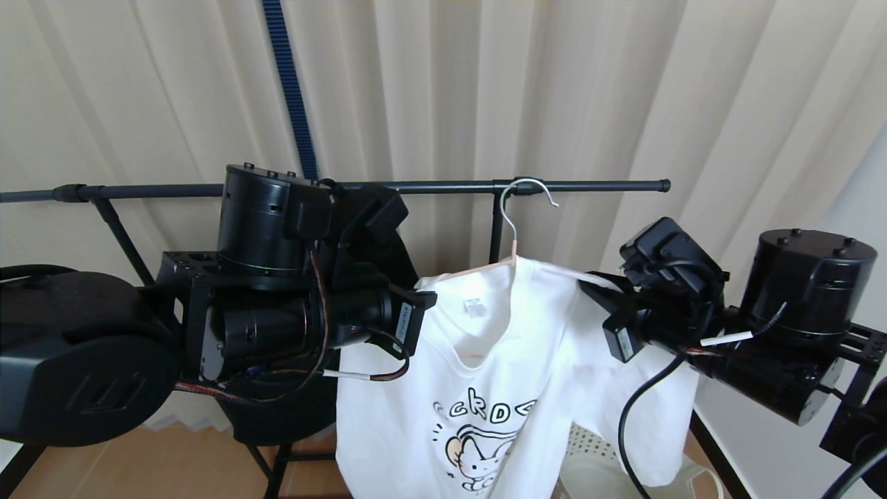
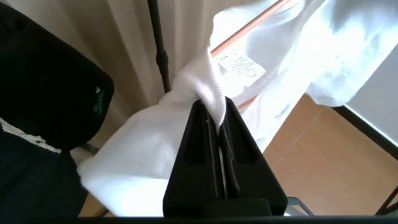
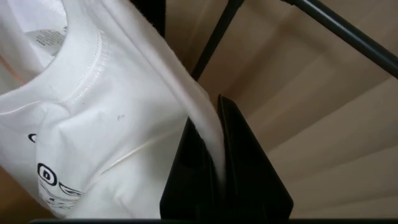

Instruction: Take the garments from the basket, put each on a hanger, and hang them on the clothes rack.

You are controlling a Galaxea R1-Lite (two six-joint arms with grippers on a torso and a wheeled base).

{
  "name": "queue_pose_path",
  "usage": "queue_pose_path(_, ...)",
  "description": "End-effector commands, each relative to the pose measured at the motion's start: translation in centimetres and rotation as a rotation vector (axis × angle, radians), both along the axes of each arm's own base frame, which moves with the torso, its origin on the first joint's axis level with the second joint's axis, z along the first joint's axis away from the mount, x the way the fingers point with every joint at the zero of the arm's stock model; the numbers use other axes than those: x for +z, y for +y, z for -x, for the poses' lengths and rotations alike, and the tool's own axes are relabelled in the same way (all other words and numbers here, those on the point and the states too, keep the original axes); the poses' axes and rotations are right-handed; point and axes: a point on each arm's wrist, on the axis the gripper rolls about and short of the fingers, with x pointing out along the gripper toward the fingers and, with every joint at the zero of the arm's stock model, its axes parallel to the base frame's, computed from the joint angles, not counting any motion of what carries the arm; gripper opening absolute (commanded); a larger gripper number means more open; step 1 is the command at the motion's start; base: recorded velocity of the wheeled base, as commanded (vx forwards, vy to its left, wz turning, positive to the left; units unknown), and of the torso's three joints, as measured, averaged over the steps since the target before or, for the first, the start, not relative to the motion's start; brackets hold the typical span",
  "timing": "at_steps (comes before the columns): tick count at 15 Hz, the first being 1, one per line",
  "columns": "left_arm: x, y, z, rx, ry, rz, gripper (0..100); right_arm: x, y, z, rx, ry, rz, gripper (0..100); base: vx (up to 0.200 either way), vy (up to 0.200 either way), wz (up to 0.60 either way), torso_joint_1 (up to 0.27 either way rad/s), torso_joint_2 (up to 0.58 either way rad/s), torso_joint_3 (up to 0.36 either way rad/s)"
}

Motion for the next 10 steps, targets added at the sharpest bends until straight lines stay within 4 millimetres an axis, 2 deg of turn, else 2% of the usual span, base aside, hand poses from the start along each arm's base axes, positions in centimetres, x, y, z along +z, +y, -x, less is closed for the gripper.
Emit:
queue_pose_path(1, 0.2, -0.2, 0.2, -0.004, -0.001, 0.011, 0, -1.9, 0.8, -0.7, 0.000, 0.046, 0.033, 0, 0.000, 0.000, 0.00, 0.000, 0.00, 0.000)
queue_pose_path(7, 0.8, -0.4, -0.1, 0.041, 0.000, 0.044, 0, -2.5, 0.7, -0.8, -0.040, 0.044, 0.087, 0, 0.000, 0.000, 0.00, 0.000, 0.00, 0.000)
queue_pose_path(10, 1.4, -0.8, 0.0, 0.042, 0.004, 0.080, 0, -3.2, 1.3, -0.6, -0.044, 0.059, 0.110, 0, 0.000, 0.000, 0.00, 0.000, 0.00, 0.000)
